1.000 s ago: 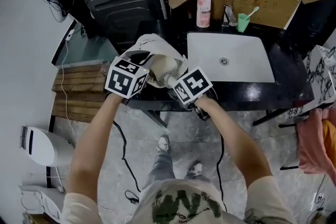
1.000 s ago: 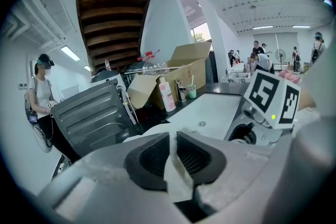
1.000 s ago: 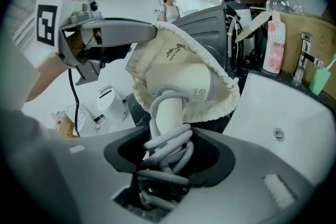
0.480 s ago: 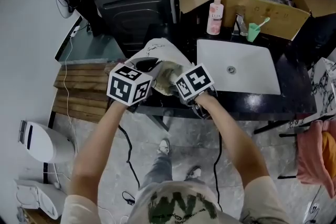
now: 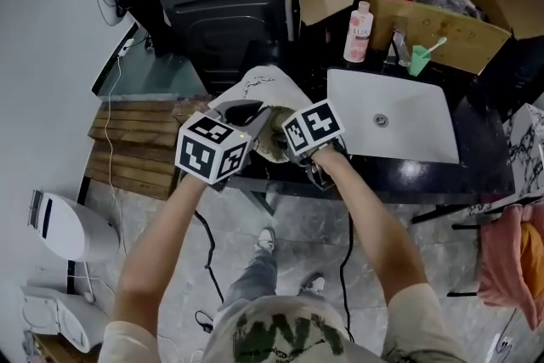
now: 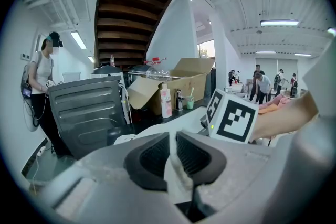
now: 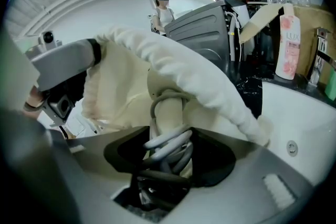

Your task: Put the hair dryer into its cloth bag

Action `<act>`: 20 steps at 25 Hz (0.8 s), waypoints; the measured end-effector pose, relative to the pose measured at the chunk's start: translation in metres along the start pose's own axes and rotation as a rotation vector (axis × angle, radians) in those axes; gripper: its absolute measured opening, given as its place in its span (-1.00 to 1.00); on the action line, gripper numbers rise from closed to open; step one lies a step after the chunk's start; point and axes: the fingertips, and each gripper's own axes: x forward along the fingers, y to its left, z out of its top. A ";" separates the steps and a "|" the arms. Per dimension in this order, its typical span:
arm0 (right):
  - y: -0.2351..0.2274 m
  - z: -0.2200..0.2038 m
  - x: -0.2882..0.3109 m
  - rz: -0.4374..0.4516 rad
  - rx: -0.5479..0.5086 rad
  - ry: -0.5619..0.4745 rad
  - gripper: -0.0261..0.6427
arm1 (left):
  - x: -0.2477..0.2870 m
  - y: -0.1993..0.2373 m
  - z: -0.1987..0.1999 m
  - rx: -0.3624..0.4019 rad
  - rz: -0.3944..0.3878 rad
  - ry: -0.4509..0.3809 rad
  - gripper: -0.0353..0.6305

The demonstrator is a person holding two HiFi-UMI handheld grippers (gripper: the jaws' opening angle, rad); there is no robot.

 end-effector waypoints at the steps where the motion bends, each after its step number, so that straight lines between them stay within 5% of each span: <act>1: -0.001 0.002 0.002 -0.001 0.005 -0.003 -0.22 | 0.000 0.000 0.000 -0.004 -0.001 -0.005 -0.75; 20: -0.017 0.022 0.020 0.020 0.165 -0.072 -0.22 | 0.006 -0.016 -0.002 -0.016 -0.058 -0.019 -0.75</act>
